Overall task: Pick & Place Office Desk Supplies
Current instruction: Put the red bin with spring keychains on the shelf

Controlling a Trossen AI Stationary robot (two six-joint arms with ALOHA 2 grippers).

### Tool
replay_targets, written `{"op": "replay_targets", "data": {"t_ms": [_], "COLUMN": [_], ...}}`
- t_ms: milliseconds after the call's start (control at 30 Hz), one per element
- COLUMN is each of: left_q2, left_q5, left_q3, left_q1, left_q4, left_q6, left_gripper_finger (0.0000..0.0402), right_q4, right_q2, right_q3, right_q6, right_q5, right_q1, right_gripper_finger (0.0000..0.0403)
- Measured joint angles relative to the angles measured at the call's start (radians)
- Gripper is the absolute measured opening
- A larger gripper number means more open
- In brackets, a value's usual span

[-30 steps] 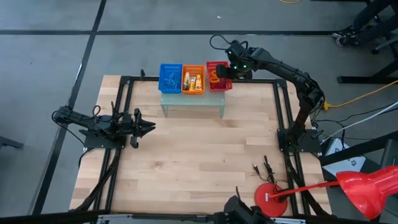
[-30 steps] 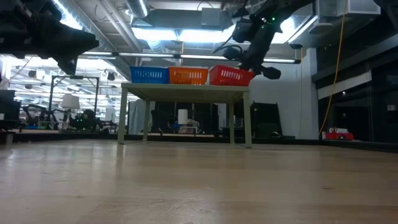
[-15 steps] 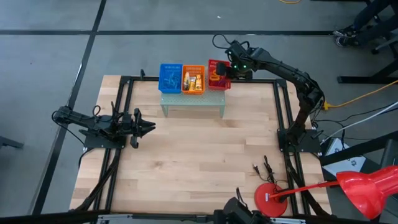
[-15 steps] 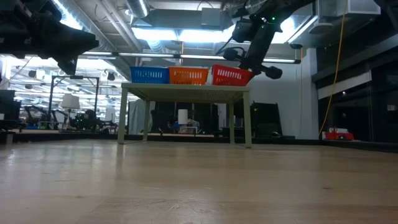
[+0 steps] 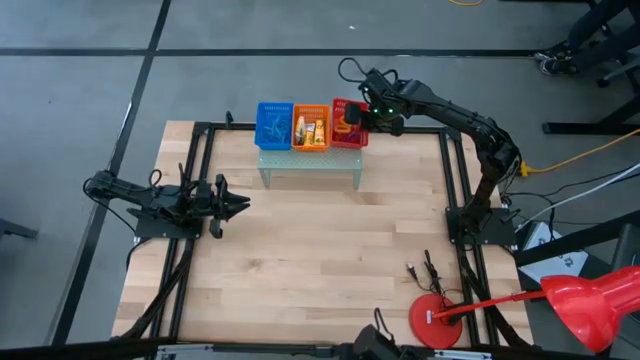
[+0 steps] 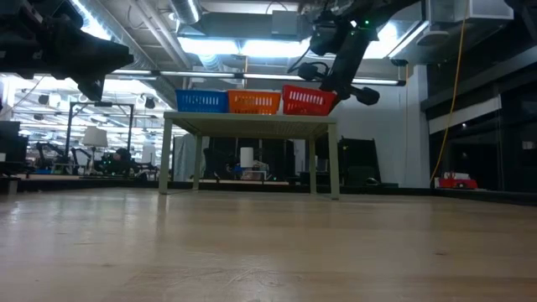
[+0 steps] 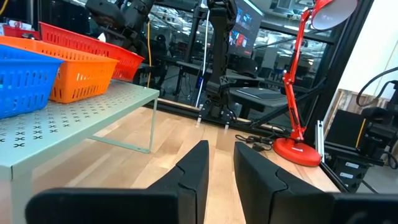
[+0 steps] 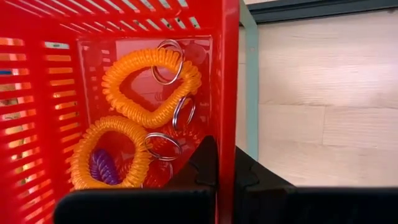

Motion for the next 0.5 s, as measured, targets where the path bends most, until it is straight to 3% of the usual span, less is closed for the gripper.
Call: {"op": "replay_targets", "data": {"t_ms": [500], "left_q2": [0.0], "left_q5": [0.0], "left_q3": [0.0], "left_q1": [0.0], "left_q4": [0.0], "left_q6": [0.0], "left_gripper_finger": [0.0072], "right_q4": [-0.016], "right_q2": [0.0], "right_q3": [0.0], "right_q6": [0.005], "right_q5": [-0.003], "right_q1": [0.011], "right_gripper_finger": [0.0]}}
